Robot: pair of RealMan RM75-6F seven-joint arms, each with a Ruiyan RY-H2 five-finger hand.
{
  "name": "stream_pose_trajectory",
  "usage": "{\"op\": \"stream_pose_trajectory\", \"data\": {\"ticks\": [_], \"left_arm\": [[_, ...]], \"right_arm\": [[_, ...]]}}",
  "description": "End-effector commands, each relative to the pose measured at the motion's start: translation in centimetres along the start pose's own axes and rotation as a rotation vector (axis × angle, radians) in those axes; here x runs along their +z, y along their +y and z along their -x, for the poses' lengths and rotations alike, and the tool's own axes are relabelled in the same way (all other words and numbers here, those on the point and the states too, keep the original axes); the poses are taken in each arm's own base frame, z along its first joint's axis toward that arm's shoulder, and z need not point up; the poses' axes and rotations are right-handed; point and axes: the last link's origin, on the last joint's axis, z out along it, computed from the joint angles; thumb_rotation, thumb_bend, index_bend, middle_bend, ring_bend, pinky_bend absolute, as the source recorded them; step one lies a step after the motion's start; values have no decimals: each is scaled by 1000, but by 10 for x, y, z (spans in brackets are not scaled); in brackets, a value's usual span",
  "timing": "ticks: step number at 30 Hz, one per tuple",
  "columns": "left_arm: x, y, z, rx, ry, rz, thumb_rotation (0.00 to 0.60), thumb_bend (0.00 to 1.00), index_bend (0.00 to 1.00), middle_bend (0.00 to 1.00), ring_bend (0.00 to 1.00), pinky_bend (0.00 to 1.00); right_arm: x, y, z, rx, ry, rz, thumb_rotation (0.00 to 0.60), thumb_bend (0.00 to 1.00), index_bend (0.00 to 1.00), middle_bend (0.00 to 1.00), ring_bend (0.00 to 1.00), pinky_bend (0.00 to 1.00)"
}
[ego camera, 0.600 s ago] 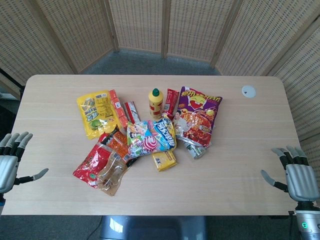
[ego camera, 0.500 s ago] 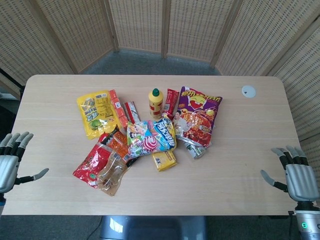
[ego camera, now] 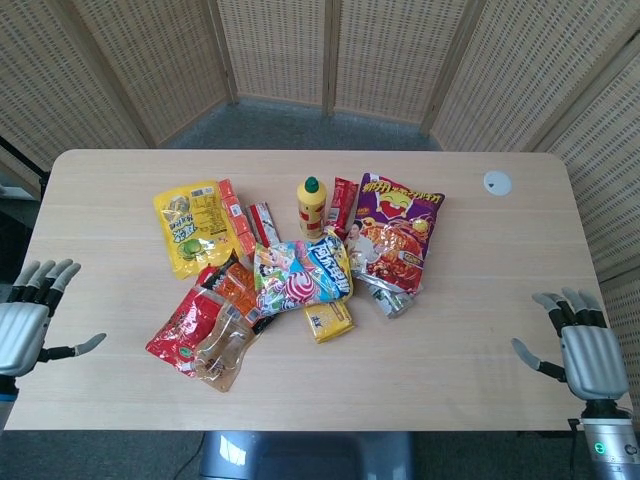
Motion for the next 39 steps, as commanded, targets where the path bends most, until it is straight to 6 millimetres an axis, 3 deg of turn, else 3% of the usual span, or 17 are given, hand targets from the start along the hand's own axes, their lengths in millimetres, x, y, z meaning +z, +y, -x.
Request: {"op": "stream_pose_trajectory", "data": {"ticks": [1,11,24,34,39], "left_arm": [[12,6,1,31,-27,47,250,17,0,12,0,0],[68,43,25,140,-116,202,270,18,0,15,0,0],[132,95,75,129,-213,283,282,19,0,56,0,0],[155,122,98,111,-258,306,286,18,0,155,80,0],[161,128,108,107,-280,300,293,18,110,153,82,0]], "right_arm": [[1,-1,0,-4,1,-3,38,253,200,248,114,0],[-5,4,-4,-5,15,20,40,254,200,248,115,0],[-14,12,-11,-4,37,55,40,255,200,248,115,0],[-18,18,-13,-7,47,75,41,254,199,248,114,0],[-19,19,-14,-7,50,79,42,252,199,248,114,0]]}}
